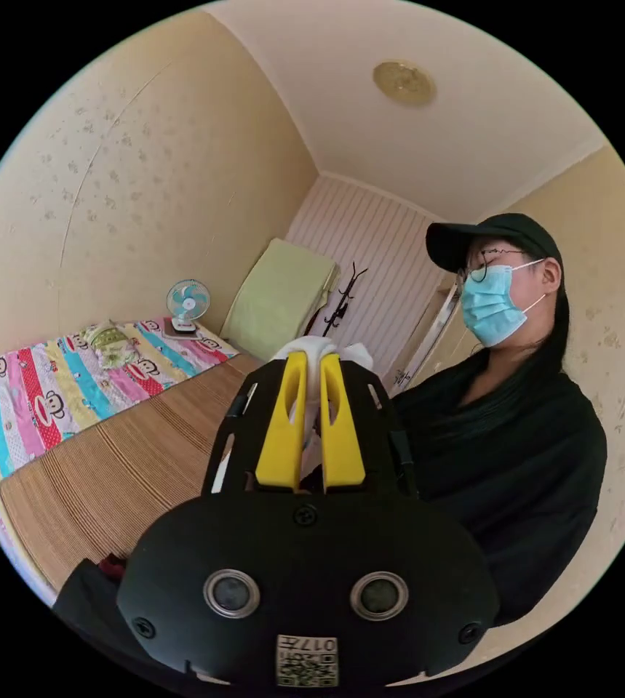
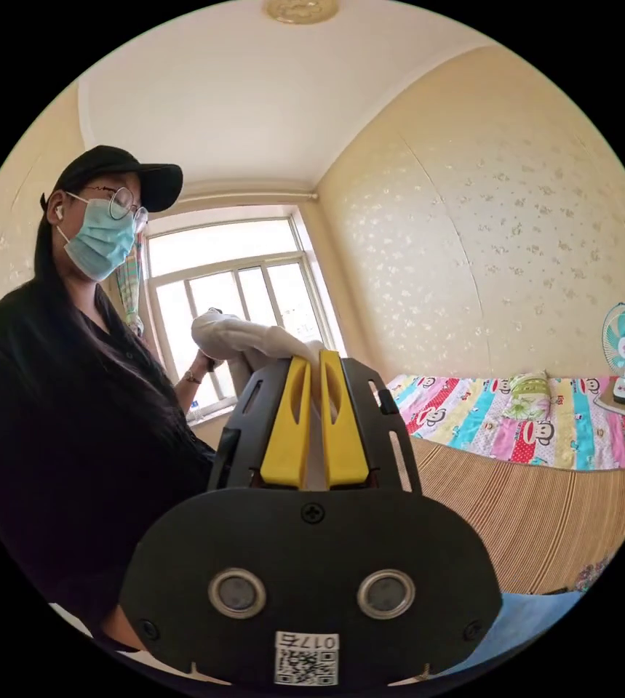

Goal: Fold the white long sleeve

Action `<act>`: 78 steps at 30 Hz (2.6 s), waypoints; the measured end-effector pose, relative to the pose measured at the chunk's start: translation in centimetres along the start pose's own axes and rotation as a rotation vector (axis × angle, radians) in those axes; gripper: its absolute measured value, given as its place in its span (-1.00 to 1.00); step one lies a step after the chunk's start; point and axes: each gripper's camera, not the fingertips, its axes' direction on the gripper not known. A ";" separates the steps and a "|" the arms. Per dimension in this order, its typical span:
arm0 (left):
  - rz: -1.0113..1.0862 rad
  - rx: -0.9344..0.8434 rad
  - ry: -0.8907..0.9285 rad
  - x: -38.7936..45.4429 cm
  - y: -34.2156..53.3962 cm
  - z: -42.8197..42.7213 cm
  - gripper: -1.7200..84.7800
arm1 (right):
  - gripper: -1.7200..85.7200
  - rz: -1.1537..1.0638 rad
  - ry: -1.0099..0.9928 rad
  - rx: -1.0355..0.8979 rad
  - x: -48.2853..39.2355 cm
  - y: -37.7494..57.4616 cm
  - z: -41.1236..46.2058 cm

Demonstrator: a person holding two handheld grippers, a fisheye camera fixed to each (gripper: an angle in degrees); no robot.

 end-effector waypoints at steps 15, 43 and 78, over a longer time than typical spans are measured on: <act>-0.395 -0.178 -0.095 -23.6 -16.2 5.0 -0.92 | -0.88 0.021 0.127 -0.476 21.9 -16.7 0.9; -1.302 -0.555 -0.972 -55.9 6.9 3.9 -0.90 | -0.88 0.668 0.570 -1.308 53.3 11.0 1.1; -1.792 0.772 -0.664 -56.6 31.4 -12.7 -0.76 | -0.90 0.963 0.263 -1.451 45.7 22.5 -7.7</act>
